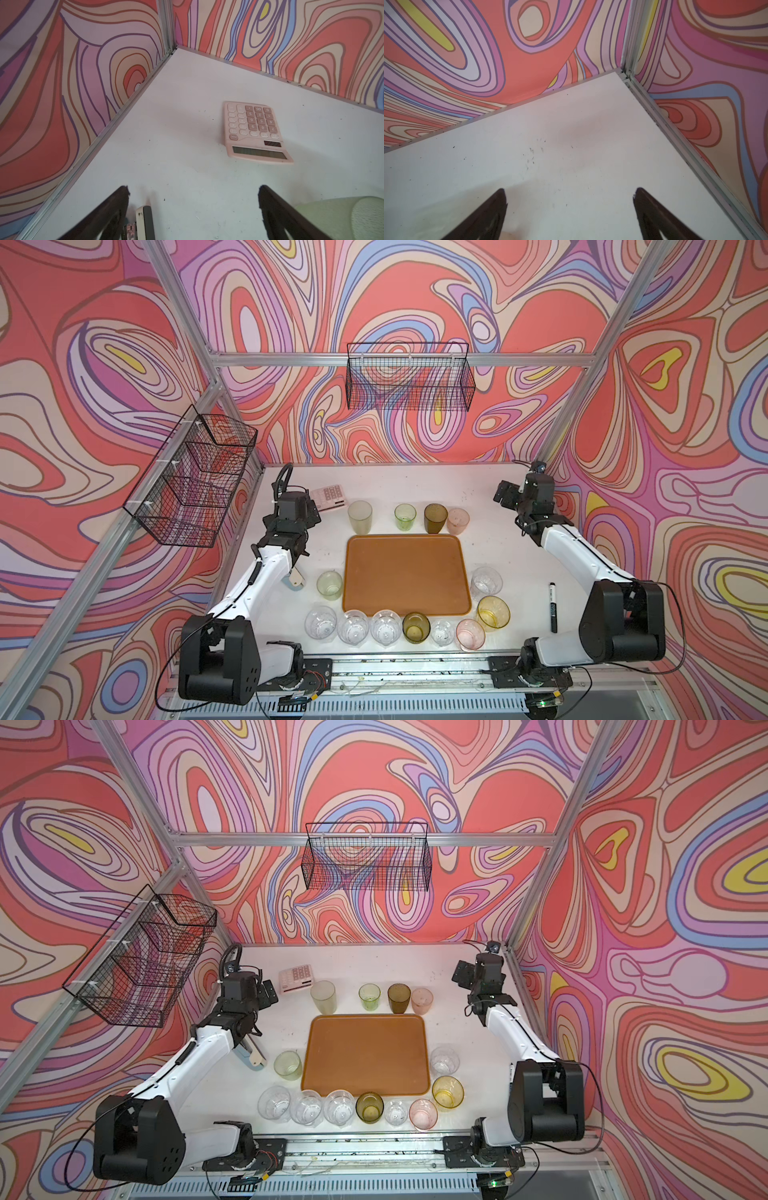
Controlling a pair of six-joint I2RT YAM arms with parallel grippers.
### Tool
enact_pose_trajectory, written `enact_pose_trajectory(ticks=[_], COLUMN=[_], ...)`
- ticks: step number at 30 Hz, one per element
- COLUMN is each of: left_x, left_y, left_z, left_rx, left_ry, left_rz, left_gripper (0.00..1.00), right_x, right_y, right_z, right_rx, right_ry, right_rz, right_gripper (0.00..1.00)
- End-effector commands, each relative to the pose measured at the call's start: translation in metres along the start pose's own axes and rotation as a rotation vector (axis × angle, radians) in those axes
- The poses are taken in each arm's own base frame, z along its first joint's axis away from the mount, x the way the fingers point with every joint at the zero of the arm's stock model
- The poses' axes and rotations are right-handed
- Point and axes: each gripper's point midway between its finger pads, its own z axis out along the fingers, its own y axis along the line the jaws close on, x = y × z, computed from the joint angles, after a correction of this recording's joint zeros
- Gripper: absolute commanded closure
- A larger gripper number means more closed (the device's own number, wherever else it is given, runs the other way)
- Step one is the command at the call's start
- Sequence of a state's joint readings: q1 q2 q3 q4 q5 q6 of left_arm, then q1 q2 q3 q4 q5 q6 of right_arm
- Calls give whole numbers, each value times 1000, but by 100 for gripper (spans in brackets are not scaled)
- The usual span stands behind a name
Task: Place the glasses into the tray
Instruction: 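Raise the right arm toward the pink glass while the left arm lifts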
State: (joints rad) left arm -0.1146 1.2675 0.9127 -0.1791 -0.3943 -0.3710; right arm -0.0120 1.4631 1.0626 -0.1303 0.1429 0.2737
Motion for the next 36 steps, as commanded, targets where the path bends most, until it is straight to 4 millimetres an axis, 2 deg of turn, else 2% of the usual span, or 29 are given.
enact_pose_trajectory(ticks=[1,5,12,17,22,24,26,29,32,34,36], left_x=[20,23,9,-6,-23,-33,-32,-20,-12,-10,-9], left_y=[1,-29,-91,-119,-149,-159,-169,-175,-167,-161,-158], left_z=[-26,-42,-68,-79,-100,-107,-113,-121,-126,-131,-139], left_rx=[-22,134,482,607,767,790,832,905,911,910,929], left_ry=[161,318,389,380,346,327,336,352,321,303,284], left_rz=[35,97,168,164,201,233,250,270,319,346,362], left_gripper=[0,0,0,0,0,0,0,0,0,0,0], right_x=[52,64,74,81,93,99,105,113,115,127,129], right_y=[-3,18,26,29,39,46,55,66,73,75,78], right_z=[-7,-14,-21,-25,-21,-18,-15,-11,-10,-5,-4], right_rx=[22,-53,-76,-102,-160,-176,-180,-146,-113,-105,-112], right_ry=[289,466,608,647,692,711,723,730,719,747,747], right_rz=[80,124,91,81,78,77,53,-19,-71,-72,-65], right_gripper=[2,2,2,4,16,26,28,30,33,34,35])
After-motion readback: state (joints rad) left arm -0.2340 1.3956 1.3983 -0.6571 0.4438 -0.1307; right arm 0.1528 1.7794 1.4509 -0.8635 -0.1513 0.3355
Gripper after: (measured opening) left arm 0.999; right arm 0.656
